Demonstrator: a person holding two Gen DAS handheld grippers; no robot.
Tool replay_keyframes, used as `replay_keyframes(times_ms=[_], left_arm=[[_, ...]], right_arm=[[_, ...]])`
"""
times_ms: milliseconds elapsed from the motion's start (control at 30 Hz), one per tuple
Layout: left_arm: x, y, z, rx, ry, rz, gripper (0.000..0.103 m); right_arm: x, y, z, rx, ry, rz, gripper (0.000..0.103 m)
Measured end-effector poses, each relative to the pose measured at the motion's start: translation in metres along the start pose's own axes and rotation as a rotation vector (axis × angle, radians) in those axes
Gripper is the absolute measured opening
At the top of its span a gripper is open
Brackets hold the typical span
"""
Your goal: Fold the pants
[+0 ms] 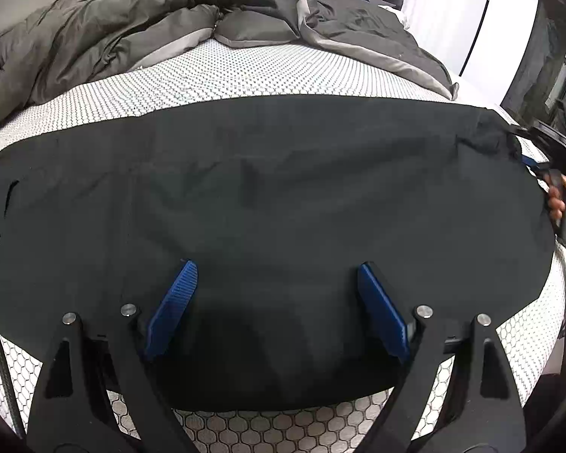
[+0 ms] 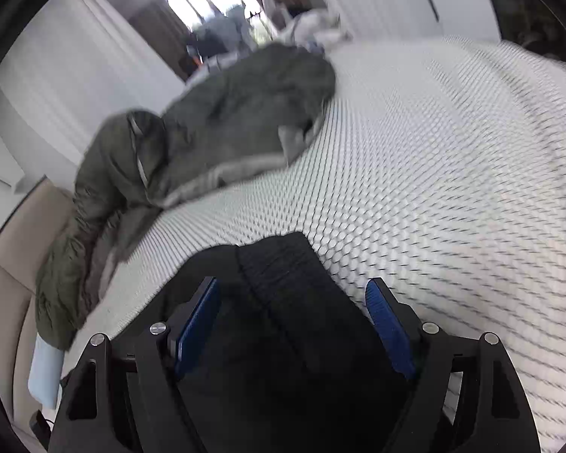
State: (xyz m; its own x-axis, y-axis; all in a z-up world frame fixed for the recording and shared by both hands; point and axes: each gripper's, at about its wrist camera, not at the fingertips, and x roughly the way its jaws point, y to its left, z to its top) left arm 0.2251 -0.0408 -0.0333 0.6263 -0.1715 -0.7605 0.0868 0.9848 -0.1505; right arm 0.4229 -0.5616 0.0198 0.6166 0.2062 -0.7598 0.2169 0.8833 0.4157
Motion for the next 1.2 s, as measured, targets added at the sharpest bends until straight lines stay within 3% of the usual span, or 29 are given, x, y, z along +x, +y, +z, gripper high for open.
replay_keyframes(times_ms=[67, 133, 200, 300, 367, 400, 467, 567, 700, 767, 900, 1000, 1100, 1200], left_arm=[[0.001, 0.001, -0.001, 0.003, -0.001, -0.013, 0.087], [0.003, 0.003, -0.003, 0.000, 0.002, -0.027, 0.089], [0.006, 0.004, -0.001, 0.002, 0.007, -0.033, 0.091], [0.009, 0.003, 0.001, 0.014, 0.012, -0.037, 0.093], [0.009, 0.001, 0.001, 0.020, 0.015, -0.041, 0.093], [0.009, 0.001, 0.001, 0.019, 0.014, -0.043, 0.093], [0.008, 0.003, 0.001, 0.012, 0.011, -0.051, 0.093], [0.005, 0.004, 0.002, -0.002, 0.004, -0.043, 0.093], [-0.004, 0.000, 0.004, 0.007, -0.031, -0.012, 0.093], [-0.014, -0.006, 0.006, 0.021, -0.059, -0.017, 0.093], [-0.028, -0.031, 0.007, 0.068, -0.098, -0.081, 0.102], [-0.023, -0.057, 0.001, 0.166, -0.077, -0.092, 0.102], [-0.005, -0.069, -0.006, 0.233, -0.009, -0.041, 0.102], [0.006, -0.063, -0.009, 0.205, 0.035, -0.040, 0.102]], right_arm=[[0.024, 0.010, 0.007, -0.054, 0.022, -0.051, 0.077], [0.034, 0.023, 0.008, -0.128, 0.048, -0.095, 0.050], [0.032, 0.032, 0.007, -0.196, 0.041, -0.125, 0.040], [0.007, 0.045, 0.012, -0.219, -0.083, -0.038, 0.033], [0.003, 0.045, 0.017, -0.213, -0.112, -0.086, 0.043], [0.011, 0.043, 0.018, -0.219, -0.101, -0.145, 0.062], [0.037, 0.033, 0.015, -0.203, -0.021, -0.265, 0.067], [0.031, 0.022, 0.010, -0.108, 0.006, -0.243, 0.070], [-0.028, 0.050, -0.005, -0.162, -0.106, -0.250, 0.099], [-0.057, 0.070, -0.024, -0.211, -0.130, -0.181, 0.101], [-0.058, 0.108, -0.074, -0.328, -0.067, -0.081, 0.102], [-0.042, 0.143, -0.134, -0.490, 0.031, -0.008, 0.102], [-0.015, 0.183, -0.186, -0.705, 0.168, 0.051, 0.102], [-0.004, 0.201, -0.224, -0.952, 0.190, -0.059, 0.102]])
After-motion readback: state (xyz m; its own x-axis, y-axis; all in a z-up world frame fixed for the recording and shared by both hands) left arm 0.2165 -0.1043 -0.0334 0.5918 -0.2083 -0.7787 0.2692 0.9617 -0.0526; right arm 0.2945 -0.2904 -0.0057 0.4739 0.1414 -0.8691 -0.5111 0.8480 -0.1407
